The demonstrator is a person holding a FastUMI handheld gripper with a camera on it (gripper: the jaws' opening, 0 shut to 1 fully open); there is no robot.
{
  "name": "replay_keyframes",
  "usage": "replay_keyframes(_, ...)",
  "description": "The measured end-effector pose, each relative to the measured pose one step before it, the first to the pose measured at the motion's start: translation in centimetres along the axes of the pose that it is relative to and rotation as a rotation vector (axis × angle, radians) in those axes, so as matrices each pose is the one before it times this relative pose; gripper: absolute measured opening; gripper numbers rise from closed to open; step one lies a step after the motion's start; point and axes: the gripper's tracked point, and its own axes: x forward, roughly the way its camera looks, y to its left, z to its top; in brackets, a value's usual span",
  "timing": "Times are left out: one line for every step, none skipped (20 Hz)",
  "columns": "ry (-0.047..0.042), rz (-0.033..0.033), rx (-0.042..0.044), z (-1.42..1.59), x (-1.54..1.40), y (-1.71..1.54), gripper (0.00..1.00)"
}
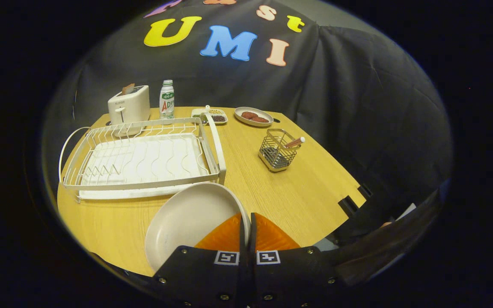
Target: Take the plate from the dish rack, then take the spoon from the basket and place it into the plate.
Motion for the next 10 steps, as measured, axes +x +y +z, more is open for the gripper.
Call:
replay_keyframes(0.01203,0.00571,0.00202,-0.395,0.483,0.113,0.01)
replay_keyframes(0.012,0.00117,-0.00047,-0.504,0.488,0.034,0.01)
replay_keyframes(0.00915,0.00458,-0.00073,-0.421,0.469,0.129,0.01)
replay_keyframes(0.00907,0.0039,-0.0002,-0.231,0.423,0.139,0.01)
replay_keyframes(0.00737,0.00427,-0.00034,-0.197,0.272,0.129,0.01)
replay_keyframes(0.00621,0.0053,0.00057,-0.258,0.315,0.227,0.01)
replay_keyframes(0.00612,0.00914,0.00152,-0.088,0.355,0.204,0.0)
replay_keyframes(0.00612,0.01092,0.00366,-0.166,0.226,0.244,0.0)
replay_keyframes(0.00583,0.00479,-0.00184,0.001,0.162,0.1,0.0)
replay_keyframes(0.00223,-0.00818,-0.01229,-0.089,0.178,-0.211,0.01)
